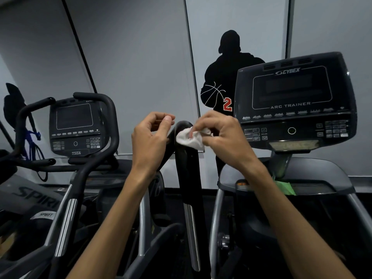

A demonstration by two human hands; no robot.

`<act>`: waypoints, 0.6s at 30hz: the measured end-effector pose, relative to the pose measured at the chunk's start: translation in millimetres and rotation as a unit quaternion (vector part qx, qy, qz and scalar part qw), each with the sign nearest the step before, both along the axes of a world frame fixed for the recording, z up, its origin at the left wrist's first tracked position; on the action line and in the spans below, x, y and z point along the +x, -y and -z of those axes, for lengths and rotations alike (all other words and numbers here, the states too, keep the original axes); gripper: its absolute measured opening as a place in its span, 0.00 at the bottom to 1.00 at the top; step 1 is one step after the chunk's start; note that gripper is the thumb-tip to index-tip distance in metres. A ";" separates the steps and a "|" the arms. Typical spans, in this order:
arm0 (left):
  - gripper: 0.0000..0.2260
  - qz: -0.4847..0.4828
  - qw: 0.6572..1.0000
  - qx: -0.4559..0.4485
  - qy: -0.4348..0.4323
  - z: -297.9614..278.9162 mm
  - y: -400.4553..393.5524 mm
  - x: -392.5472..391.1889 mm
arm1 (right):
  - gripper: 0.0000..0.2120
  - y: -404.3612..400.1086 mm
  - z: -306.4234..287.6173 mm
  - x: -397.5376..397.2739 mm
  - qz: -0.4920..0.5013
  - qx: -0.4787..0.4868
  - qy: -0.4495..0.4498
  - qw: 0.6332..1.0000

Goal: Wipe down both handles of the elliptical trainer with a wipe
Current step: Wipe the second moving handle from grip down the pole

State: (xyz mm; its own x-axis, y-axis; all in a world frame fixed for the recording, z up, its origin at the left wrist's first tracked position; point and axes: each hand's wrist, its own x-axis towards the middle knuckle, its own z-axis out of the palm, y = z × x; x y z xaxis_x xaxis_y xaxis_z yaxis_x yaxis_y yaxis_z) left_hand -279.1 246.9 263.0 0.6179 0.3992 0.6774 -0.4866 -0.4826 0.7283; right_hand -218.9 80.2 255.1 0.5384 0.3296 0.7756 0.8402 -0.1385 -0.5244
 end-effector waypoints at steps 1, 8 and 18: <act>0.07 -0.001 1.000 -0.001 -0.001 -0.5 0.0 0.0 | 0.11 -1.4 -1.8 7.4 0.006 0.018 -0.025 1.000; 0.07 0.006 1.000 -0.003 0.007 -0.3 6.7 3.2 | 0.12 -19.1 5.1 -23.4 0.004 0.004 0.085 0.996; 0.06 -0.002 1.000 -0.005 0.010 -3.1 1.3 -0.7 | 0.14 -28.2 -0.8 -28.5 0.034 -0.058 0.122 0.990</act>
State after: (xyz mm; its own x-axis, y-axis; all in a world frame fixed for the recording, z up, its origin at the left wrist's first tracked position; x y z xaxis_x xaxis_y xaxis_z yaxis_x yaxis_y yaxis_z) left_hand -279.8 245.6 266.1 0.6029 0.4084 0.6854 -0.4983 -0.4781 0.7233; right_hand -247.4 108.4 255.9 0.3638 0.3946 0.8438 0.9266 -0.2464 -0.2842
